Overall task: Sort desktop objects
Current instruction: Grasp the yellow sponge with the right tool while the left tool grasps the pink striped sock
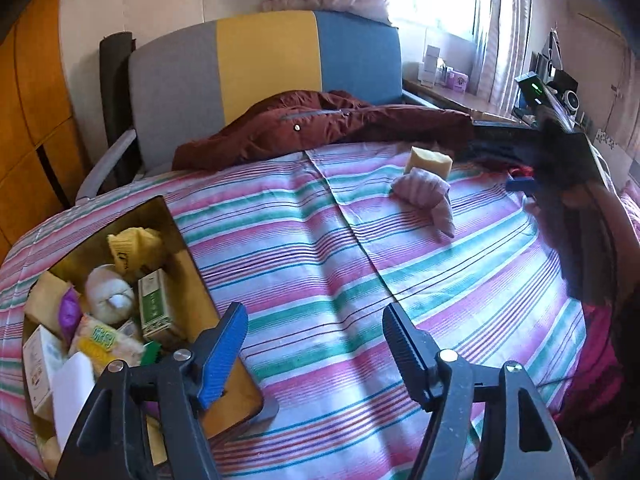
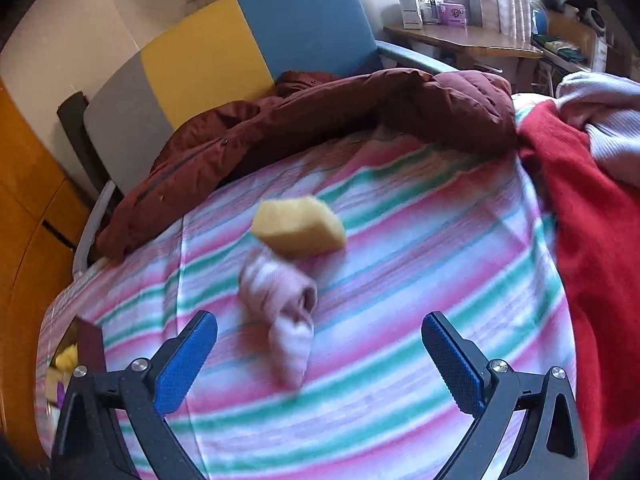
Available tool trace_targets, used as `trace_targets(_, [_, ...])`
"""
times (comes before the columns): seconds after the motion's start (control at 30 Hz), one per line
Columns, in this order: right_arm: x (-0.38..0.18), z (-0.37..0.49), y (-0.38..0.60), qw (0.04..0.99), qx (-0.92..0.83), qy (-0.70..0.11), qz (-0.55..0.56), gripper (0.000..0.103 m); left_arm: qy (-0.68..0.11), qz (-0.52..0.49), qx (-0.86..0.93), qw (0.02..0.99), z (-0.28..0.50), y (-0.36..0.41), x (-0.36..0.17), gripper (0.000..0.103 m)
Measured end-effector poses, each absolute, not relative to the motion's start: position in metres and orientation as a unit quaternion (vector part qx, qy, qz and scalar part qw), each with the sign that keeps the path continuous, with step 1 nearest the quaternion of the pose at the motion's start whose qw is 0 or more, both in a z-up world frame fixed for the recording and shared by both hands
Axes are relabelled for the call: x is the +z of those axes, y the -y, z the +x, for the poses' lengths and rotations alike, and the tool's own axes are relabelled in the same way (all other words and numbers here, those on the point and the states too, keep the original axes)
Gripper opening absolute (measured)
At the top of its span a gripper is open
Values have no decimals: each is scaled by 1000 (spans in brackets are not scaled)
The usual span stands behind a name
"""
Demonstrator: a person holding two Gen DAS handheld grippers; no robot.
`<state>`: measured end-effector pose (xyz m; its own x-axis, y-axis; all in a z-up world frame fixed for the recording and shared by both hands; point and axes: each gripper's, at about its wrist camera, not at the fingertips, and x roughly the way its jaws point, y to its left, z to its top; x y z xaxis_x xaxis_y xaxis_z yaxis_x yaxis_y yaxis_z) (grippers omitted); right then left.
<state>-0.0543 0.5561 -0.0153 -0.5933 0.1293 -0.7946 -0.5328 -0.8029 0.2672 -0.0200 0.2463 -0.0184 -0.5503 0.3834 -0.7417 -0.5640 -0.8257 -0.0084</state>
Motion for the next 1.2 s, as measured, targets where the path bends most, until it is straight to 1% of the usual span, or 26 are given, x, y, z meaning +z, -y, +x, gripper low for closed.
trace_targets(0.27, [-30, -122, -570, 198, 858, -220, -421, 103, -116, -408, 865, 269, -41, -264, -33, 71])
trace_targets(0.4, [-44, -146, -580, 207, 847, -222, -436, 103, -115, -417, 861, 267, -51, -272, -39, 72])
trace_targets(0.5, [-51, -155, -585, 196, 846, -229, -440, 102, -116, -420, 860, 268, -56, -279, -43, 72])
trace_targets(0.53, [-54, -157, -585, 190, 846, -230, -442, 98, -116, -421, 859, 268, -58, -282, -44, 72])
trace_targets(0.57, [-56, -158, -586, 189, 845, -228, -446, 85, -116, -422, 858, 268, -60, -284, -45, 72])
trace_targets(0.63, [-59, -158, -587, 189, 843, -226, -451, 68, -115, -425, 856, 270, -64, -289, -46, 72])
trace_targets(0.73, [-58, -154, -589, 172, 847, -229, -448, 66, -116, -427, 855, 272, -69, -297, -46, 72])
trace_targets(1.03, [-37, -119, -606, 163, 859, -250, -416, 65, -129, -412, 845, 317, -94, -345, -38, 72])
trace_targets(1.07, [-35, -116, -609, 163, 860, -250, -413, 65, -133, -408, 843, 325, -97, -350, -37, 74])
trace_targets(1.1, [-34, -113, -611, 164, 862, -252, -409, 65, -139, -406, 841, 331, -98, -357, -37, 78])
trace_targets(1.2, [-33, -105, -619, 165, 862, -262, -402, 65, -164, -391, 830, 363, -101, -385, -35, 83])
